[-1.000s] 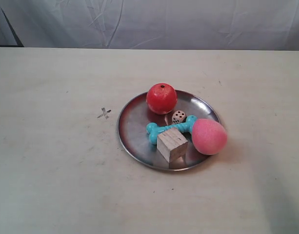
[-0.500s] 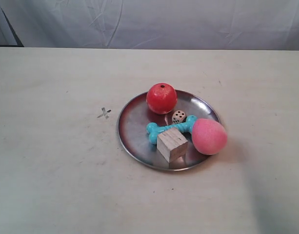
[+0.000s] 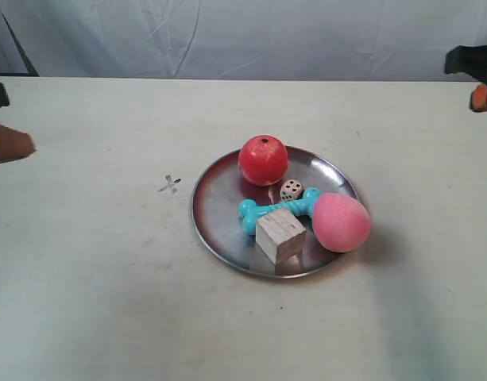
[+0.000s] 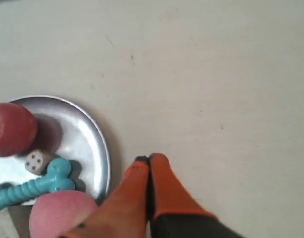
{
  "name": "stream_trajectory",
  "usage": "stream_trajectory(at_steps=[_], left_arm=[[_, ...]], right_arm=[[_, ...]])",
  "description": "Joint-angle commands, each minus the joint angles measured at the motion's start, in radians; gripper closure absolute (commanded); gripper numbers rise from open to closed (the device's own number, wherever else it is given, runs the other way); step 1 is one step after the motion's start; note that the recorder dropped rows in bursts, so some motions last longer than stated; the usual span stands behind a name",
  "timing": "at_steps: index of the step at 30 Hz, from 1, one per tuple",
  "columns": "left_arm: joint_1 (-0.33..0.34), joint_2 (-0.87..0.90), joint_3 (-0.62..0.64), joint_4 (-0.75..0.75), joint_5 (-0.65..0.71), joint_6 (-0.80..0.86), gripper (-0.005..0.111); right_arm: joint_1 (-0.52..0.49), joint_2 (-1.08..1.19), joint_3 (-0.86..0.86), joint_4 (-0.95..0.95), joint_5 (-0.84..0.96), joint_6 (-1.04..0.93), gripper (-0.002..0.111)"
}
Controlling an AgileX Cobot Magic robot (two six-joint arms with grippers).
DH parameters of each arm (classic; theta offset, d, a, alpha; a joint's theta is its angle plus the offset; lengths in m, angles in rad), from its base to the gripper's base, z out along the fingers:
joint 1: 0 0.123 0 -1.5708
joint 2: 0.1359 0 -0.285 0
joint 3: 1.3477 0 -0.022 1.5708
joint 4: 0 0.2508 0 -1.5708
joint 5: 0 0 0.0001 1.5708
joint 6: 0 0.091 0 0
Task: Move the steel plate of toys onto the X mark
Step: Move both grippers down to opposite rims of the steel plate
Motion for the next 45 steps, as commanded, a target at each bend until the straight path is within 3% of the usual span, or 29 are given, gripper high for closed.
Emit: stream_trajectory(at_steps=[1, 3, 4, 6, 11, 15, 17, 21, 32, 45], left_arm=[[-0.001, 0.196, -0.057, -0.275, 0.099, 0.285, 0.107], [-0.001, 0.266, -0.061, -0.361, 0.119, 0.383, 0.107], [-0.001, 0.317, -0.061, -0.454, 0.133, 0.459, 0.107], [-0.001, 0.368, -0.061, -0.550, 0.171, 0.547, 0.106], [-0.001, 0.485, -0.068, -0.692, 0.336, 0.748, 0.089], [-0.032, 0.561, -0.087, -0.675, 0.311, 0.746, 0.066], [-0.084, 0.613, -0.114, -0.655, 0.284, 0.725, 0.061], [-0.194, 0.713, -0.192, -0.556, 0.128, 0.610, 0.061], [-0.339, 0.891, -0.302, -0.478, 0.066, 0.512, 0.061], [-0.371, 0.921, -0.335, -0.433, -0.026, 0.488, 0.061]], right_arm=[[-0.004, 0.252, -0.191, 0.143, 0.180, -0.211, 0.097], [-0.004, 0.353, -0.243, 0.259, 0.224, -0.299, 0.080], [-0.004, 0.438, -0.269, 0.345, 0.233, -0.355, 0.062], [-0.004, 0.498, -0.275, 0.376, 0.231, -0.367, 0.054], [-0.004, 0.607, -0.275, 0.380, 0.229, -0.367, 0.055], [-0.004, 0.653, -0.275, 0.387, 0.229, -0.367, 0.055], [-0.004, 0.668, -0.275, 0.387, 0.229, -0.367, 0.055], [-0.004, 0.675, -0.275, 0.389, 0.227, -0.370, 0.055], [-0.004, 0.675, -0.275, 0.430, 0.201, -0.392, 0.055], [-0.004, 0.675, -0.275, 0.443, 0.170, -0.392, 0.055]])
